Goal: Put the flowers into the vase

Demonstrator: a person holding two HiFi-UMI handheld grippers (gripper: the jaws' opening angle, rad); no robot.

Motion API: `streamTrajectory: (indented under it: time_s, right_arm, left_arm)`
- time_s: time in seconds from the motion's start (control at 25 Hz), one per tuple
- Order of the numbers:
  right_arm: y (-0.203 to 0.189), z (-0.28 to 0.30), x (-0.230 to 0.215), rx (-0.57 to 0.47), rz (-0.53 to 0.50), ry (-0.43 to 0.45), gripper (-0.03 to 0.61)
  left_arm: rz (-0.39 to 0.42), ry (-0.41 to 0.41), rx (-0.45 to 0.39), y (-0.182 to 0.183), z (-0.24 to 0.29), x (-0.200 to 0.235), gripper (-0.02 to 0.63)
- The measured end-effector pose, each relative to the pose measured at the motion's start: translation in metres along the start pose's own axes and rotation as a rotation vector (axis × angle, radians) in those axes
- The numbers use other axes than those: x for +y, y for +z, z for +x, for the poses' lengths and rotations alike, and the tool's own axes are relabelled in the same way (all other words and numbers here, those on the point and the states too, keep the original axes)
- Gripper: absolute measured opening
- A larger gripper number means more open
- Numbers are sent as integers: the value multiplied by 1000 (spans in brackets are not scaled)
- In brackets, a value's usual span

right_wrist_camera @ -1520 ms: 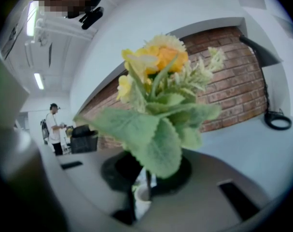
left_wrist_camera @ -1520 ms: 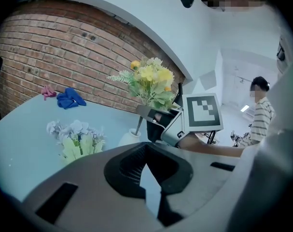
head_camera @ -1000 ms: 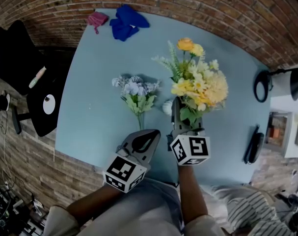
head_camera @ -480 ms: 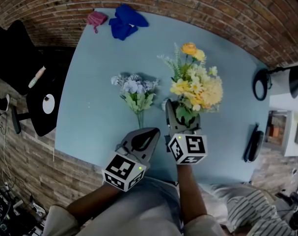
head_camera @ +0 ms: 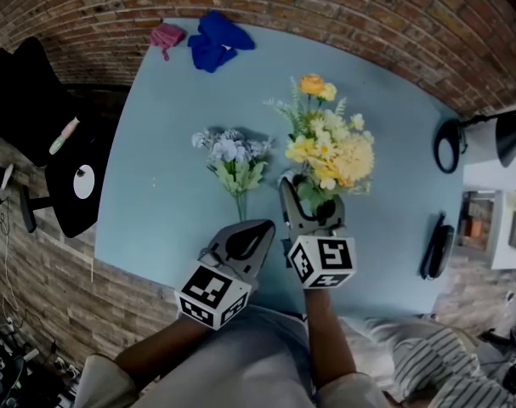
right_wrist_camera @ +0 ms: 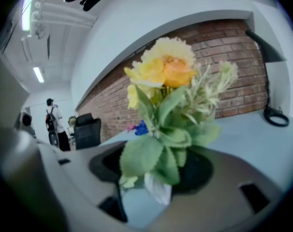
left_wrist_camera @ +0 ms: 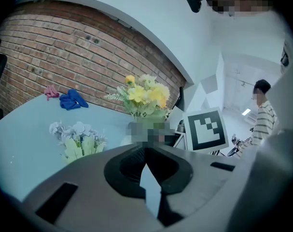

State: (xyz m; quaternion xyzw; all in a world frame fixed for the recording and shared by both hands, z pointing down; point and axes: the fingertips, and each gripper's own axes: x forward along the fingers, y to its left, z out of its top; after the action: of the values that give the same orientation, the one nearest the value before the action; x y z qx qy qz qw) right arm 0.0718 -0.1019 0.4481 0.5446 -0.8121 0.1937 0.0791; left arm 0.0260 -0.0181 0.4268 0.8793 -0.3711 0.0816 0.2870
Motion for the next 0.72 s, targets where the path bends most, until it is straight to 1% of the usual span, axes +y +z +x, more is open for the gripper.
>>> streamTrajectory:
  time_s: [0.28,0.44,0.72]
  right_arm:
    - [-2,-12,-2,7,9,-15,258]
    - [0,-22,1,-5,40,-4,258]
    - [3,-51,9,-10,3,0,258]
  left_arm:
    - [8,-5,-17,5,-2,-4,15]
    - [10,-7,-24,6,-3,-5,15]
    - [19,-16,-43,11,-2,-10,15]
